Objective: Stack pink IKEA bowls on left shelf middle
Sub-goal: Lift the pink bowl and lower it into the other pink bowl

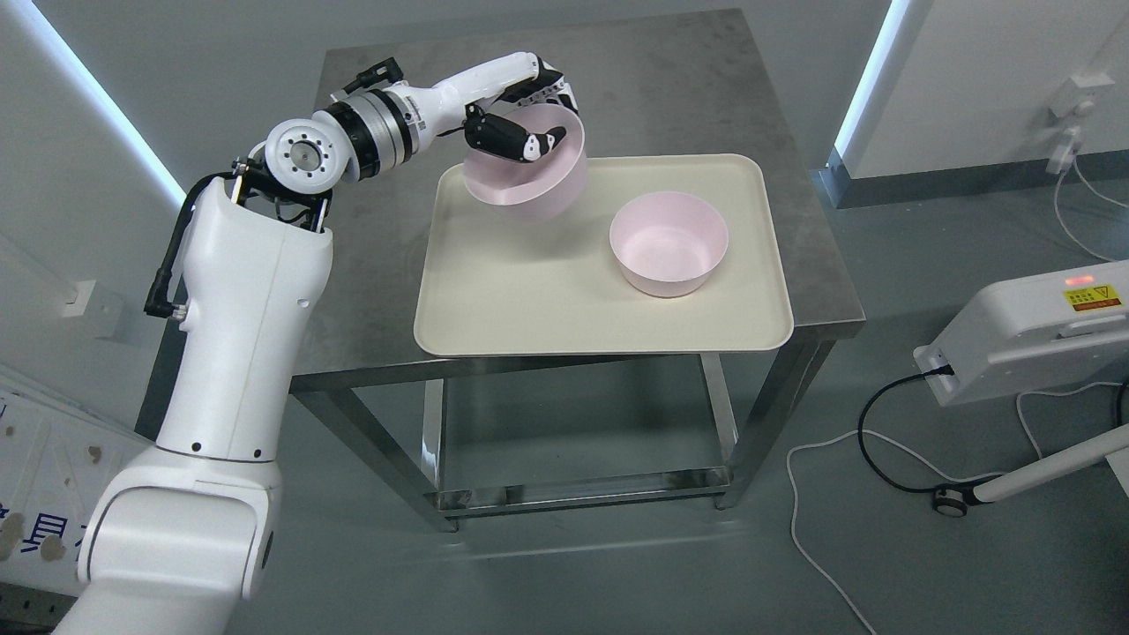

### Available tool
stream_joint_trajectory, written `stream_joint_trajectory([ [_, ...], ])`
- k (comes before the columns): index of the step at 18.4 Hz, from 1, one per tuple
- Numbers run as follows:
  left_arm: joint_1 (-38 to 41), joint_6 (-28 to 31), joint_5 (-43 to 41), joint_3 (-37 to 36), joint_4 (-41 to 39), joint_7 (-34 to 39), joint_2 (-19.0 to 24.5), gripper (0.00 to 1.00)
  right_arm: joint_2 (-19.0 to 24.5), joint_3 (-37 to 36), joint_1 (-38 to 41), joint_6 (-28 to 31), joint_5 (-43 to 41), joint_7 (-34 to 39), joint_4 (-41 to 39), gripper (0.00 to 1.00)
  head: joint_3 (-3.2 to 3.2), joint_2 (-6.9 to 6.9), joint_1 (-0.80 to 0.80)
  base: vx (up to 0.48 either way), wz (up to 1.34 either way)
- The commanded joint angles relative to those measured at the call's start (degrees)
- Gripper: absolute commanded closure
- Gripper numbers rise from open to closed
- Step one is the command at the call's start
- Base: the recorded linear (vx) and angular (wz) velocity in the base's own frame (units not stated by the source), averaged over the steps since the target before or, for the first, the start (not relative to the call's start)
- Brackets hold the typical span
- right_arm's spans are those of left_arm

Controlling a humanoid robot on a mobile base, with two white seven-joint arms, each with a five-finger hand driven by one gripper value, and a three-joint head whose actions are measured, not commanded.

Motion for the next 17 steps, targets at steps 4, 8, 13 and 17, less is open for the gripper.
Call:
stream_joint_trajectory([
  [4,-2.1,0.0,-0.6,-23.6,-2.1,8.5,-7.7,0.99,-1.0,-0.3,0.0,0.0,-0.1,0.0,-1.0,0.00,0.00,0.00,0.00,0.000,0.00],
  [8,-2.1,-0.4,-0.9,-28.2,1.0,11.7,-7.7,0.99,-1.0,-0.3,0.0,0.0,-0.1,0.0,-1.0,0.00,0.00,0.00,0.00,0.000,0.00],
  [13,-2.2,-1.3,-3.8,-25.1,4.6,11.7,-7.7,0.99,-1.0,-0.3,0.0,0.0,-0.1,0.0,-1.0,0.00,0.00,0.00,0.00,0.000,0.00],
  [17,-2.4,-1.4,-5.2,-23.2,5.0,11.7,-7.7,0.99,-1.0,-0.3,0.0,0.0,-0.1,0.0,-1.0,0.00,0.00,0.00,0.00,0.000,0.00],
])
